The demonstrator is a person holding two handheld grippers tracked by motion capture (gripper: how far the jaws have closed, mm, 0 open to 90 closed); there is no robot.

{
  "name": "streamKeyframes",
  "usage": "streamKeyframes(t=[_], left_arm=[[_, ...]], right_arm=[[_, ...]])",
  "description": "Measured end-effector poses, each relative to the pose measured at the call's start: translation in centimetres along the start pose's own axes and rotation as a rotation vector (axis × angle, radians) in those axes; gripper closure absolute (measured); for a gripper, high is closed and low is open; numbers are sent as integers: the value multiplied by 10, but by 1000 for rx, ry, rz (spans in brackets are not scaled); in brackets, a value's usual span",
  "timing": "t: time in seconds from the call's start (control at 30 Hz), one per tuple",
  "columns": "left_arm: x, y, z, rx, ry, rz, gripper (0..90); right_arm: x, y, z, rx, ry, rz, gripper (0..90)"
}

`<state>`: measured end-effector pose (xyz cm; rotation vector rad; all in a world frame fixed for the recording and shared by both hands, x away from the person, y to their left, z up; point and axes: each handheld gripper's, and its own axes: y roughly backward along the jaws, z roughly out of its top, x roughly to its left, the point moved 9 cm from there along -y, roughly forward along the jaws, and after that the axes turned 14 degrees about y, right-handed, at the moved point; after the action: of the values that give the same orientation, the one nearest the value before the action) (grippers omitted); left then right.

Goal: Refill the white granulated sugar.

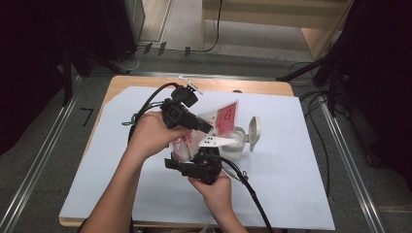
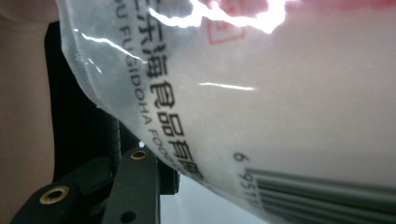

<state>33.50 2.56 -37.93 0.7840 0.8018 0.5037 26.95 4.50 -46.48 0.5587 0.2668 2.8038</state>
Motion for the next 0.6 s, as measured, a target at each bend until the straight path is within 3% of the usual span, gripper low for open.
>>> streamKeyframes(t=[0.17,0.23,0.27,0.6], left_arm=[[3,-1,-3,25,-6,-10,759],[5,-1,-6,55,-27,-1,758],[3,-2,-7,51,-14,-5,756],[6,-5,-11,76,-33,0,744]], right_arm=[[-1,-2,-4,14,19,-13,589],[-1,-3,-6,16,27,-14,583],[-1,-3,-7,16,22,-13,582],[-9,-3,-19,40,30,-44,582]])
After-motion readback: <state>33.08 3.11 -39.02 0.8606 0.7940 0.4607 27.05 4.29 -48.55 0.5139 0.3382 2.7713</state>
